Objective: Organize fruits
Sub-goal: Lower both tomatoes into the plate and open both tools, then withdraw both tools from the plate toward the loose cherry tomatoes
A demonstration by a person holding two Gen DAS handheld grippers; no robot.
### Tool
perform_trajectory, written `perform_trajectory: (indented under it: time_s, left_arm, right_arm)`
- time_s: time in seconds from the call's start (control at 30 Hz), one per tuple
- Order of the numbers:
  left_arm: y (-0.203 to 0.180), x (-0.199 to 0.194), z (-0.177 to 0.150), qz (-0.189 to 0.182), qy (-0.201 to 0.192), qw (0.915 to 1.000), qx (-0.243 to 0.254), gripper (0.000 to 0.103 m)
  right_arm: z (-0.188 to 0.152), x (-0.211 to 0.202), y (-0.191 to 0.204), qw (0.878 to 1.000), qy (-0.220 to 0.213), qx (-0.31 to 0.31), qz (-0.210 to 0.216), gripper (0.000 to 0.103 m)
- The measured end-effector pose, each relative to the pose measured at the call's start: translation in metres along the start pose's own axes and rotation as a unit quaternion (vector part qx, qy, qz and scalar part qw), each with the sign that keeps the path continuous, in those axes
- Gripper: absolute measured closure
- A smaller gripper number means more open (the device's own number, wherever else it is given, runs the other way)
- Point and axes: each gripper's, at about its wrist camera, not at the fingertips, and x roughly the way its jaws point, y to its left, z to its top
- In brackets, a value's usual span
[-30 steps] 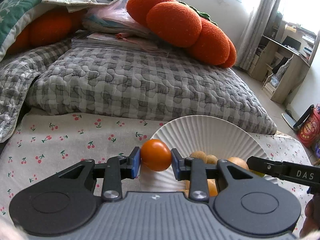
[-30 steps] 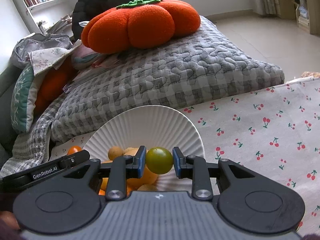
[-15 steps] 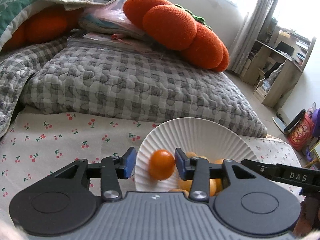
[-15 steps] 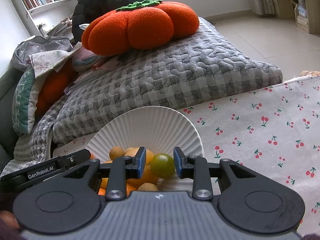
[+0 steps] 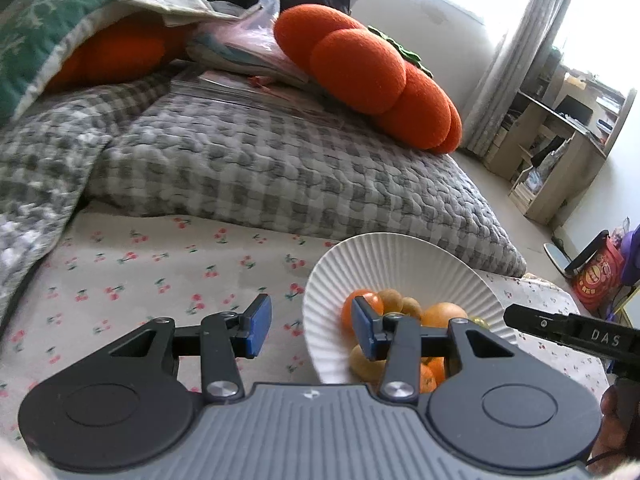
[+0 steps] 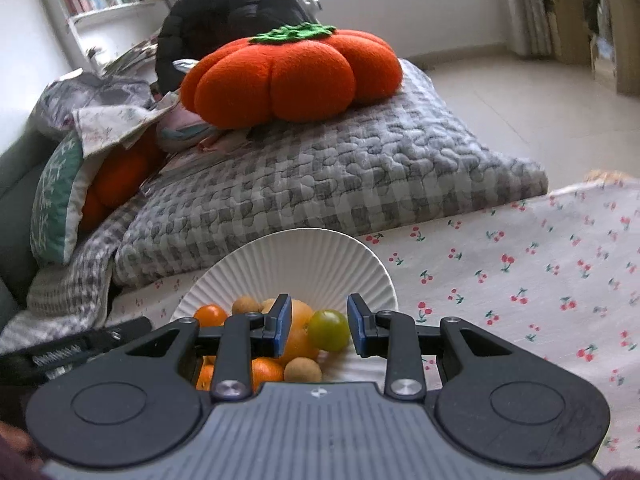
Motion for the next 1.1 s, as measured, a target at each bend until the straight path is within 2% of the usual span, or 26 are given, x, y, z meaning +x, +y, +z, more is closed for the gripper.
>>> perform_trajectory:
  time_s: [0.23, 0.33, 0.67, 0.93, 1.1]
  left_arm:
    - [0.013, -0.041, -0.012, 0.024, -0.003, 0.9997, -0.004, 0.063]
    - [0.017, -0.054, -0.016, 0.031, -0.005, 0.9995, -0.001, 0.063]
    - [-0.006, -0.073, -0.051, 0.058, 0.001, 0.9964, 0.062, 0.062]
    - [-0.017, -0.101, -0.067, 0.065, -0.012, 0.9938, 0.09, 0.057]
    - [-0.016, -0.117, -0.075, 0.066, -0.014, 0.9936, 0.091, 0.055]
  right_arm:
    - [-0.008, -0.016, 0.022, 0.999, -0.004, -0.046, -0.008, 0.07]
    - [-0.012, -0.022, 0.026, 0.999, -0.004, -0.047, -0.009, 0.069]
    - [-0.036, -0.036, 0.046, 0.997, 0.006, -0.076, -0.021, 0.064]
    - [-0.052, -0.053, 0.062, 0.996, 0.005, -0.09, -0.02, 0.059]
    - [-0.06, -0.062, 0.076, 0.995, 0.006, -0.097, -0.013, 0.057]
